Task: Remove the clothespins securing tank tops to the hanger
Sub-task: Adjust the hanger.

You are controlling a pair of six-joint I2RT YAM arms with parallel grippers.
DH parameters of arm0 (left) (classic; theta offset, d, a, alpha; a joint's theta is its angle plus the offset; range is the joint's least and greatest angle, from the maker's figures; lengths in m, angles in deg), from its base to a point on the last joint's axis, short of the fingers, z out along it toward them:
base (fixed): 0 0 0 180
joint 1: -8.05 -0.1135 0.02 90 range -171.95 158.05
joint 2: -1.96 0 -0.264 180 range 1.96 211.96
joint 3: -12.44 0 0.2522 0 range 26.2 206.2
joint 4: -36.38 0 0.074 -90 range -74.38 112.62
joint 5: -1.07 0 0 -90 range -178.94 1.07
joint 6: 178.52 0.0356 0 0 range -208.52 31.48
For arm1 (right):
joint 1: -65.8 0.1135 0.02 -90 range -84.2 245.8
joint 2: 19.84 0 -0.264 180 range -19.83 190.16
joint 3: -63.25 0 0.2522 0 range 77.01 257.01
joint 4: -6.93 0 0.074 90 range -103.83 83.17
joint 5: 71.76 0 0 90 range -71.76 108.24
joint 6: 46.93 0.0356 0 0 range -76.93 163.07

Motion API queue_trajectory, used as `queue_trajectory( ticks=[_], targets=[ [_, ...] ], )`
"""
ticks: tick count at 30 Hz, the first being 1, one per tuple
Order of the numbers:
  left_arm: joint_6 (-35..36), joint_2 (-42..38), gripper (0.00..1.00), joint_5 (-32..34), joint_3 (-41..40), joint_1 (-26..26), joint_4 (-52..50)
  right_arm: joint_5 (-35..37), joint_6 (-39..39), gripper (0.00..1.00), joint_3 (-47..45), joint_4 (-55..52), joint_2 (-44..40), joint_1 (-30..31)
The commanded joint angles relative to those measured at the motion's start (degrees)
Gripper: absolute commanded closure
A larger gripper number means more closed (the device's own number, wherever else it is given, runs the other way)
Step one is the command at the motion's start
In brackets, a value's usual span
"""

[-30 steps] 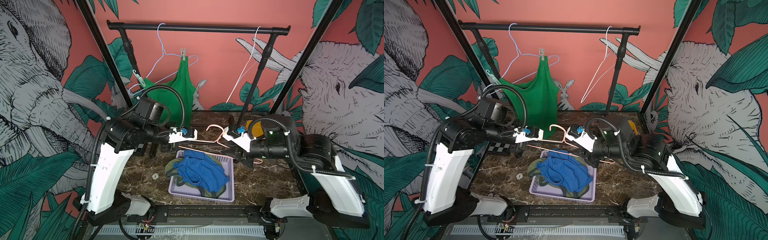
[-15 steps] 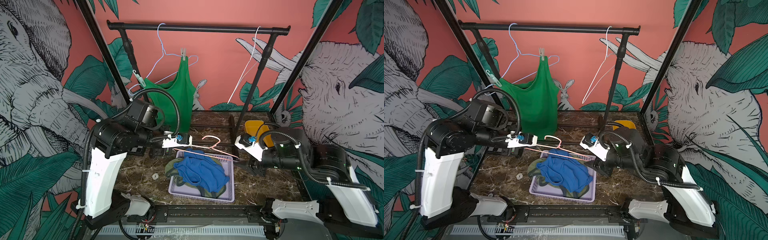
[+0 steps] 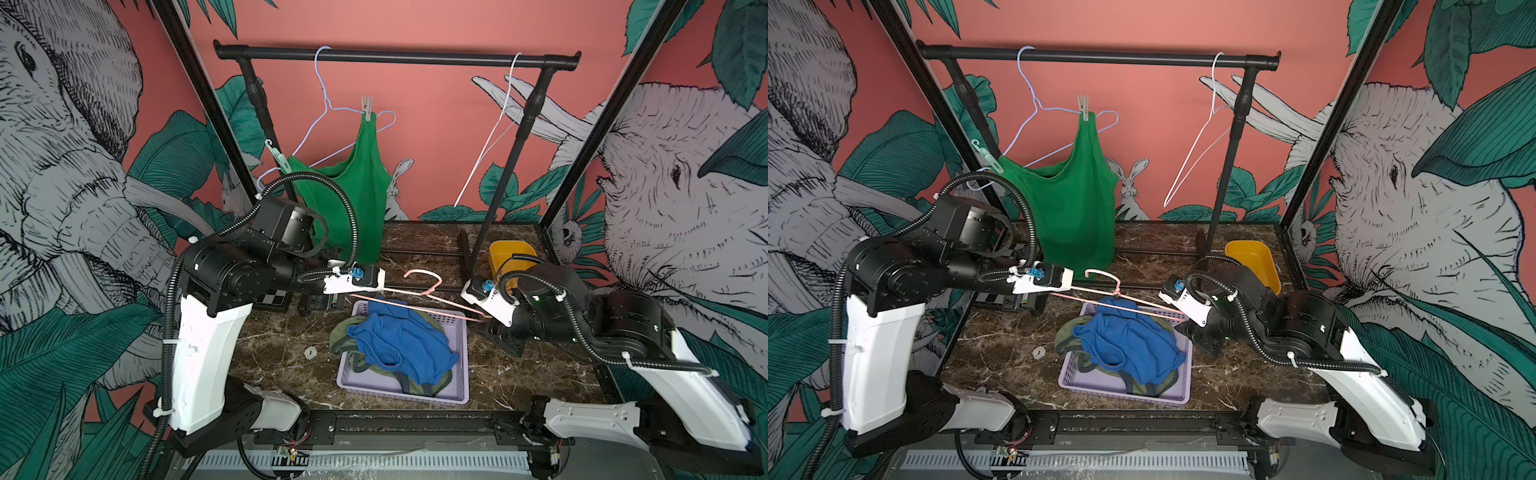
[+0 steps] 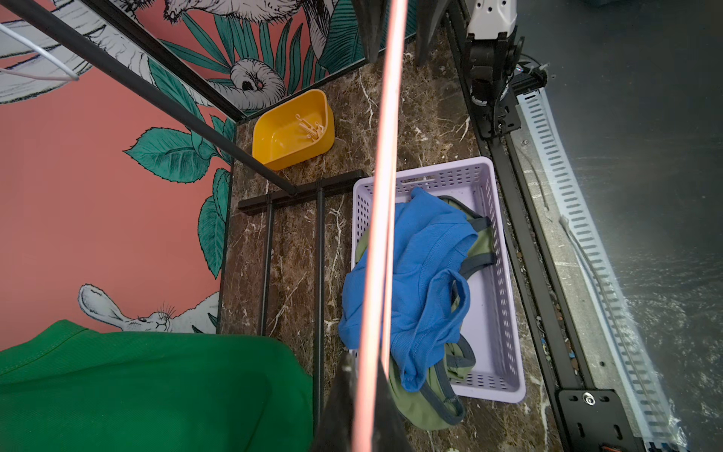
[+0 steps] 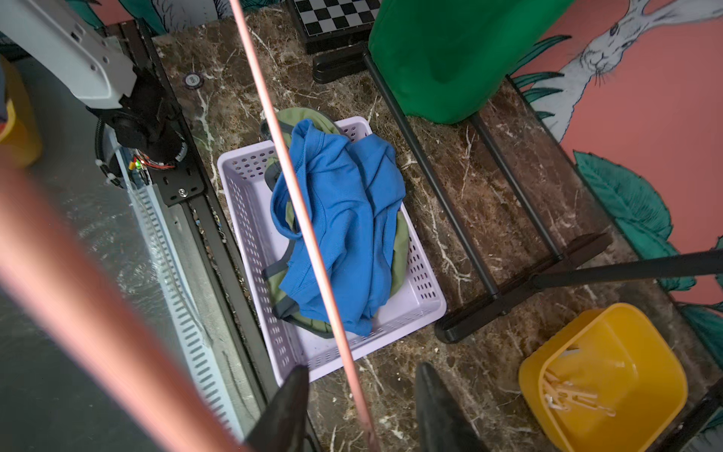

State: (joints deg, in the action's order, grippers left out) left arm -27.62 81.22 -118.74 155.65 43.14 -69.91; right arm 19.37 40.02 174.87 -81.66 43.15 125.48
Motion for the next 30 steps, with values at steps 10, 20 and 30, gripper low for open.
queue_trajectory(
  ticks=[10,20,30],
  targets=[
    [-7.88,-1.09,0.48,-0.5,-3.17,-0.26,8.14,-0.67,0.08,1.0,0.43,-0.59,-1.49,0.18],
    [-18.63,-0.66,0.01,19.14,-1.36,-0.29,25.15,-1.03,0.72,1.0,4.46,-1.12,0.51,0.17],
    [-24.57,-1.29,0.01,41.31,3.19,-0.29,37.48,7.71,10.65,1.0,20.72,-1.99,10.96,0.24]
  ],
)
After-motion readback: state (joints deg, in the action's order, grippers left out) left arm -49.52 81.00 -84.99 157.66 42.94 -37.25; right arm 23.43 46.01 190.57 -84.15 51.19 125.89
